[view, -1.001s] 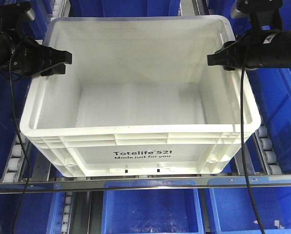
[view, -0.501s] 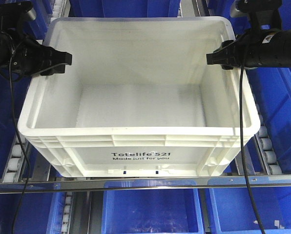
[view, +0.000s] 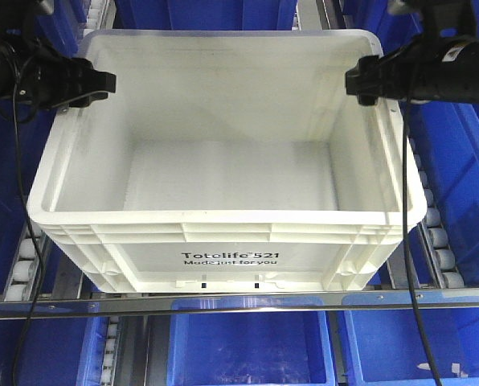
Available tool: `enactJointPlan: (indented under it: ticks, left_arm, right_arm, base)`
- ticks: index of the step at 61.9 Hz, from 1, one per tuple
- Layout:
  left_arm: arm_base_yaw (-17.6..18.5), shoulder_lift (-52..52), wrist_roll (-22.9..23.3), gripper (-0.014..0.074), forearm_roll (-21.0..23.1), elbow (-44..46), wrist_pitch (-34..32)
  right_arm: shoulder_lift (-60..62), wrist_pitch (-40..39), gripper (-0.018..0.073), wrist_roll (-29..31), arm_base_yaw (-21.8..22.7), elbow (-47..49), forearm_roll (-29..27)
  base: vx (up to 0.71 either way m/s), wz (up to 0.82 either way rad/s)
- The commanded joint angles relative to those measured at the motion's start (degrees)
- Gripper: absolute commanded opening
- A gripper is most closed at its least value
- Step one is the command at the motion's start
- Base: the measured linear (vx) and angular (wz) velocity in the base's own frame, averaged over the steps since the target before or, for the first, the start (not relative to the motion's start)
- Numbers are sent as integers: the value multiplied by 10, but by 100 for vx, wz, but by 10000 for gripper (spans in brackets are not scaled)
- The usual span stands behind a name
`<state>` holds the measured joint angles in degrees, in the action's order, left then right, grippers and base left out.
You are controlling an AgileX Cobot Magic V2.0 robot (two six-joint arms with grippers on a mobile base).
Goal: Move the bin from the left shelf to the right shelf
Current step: 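Open both grippers and release the tote's side rims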
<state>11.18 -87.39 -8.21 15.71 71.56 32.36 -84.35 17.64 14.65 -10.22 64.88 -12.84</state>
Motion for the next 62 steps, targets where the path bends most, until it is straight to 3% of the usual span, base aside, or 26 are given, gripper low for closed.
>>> enactJointPlan:
  ticks: [1,28,38,48,62]
  left_arm:
    - [3,39,4,363,8,24,-40]
    - [3,76,2,361,7,24,-22]
    - [4,83,-27,361,9,-11,-29]
    - [4,144,-31,361,13,-116,-104]
    - [4,310,-31,361,9,-269,-243]
  right_arm:
    - [44,-41,573,3,4,21,4]
    - [101,-22,571,-1,4,20,-12]
    - [105,9,568,-3,2,8,-17]
    - [154,-82,568,-1,2,-71,-48]
    - [279,-213,568,5,2,-223,-53]
  base:
    - [0,0]
    - [0,0]
    - [0,0]
    - [0,0]
    - [0,0]
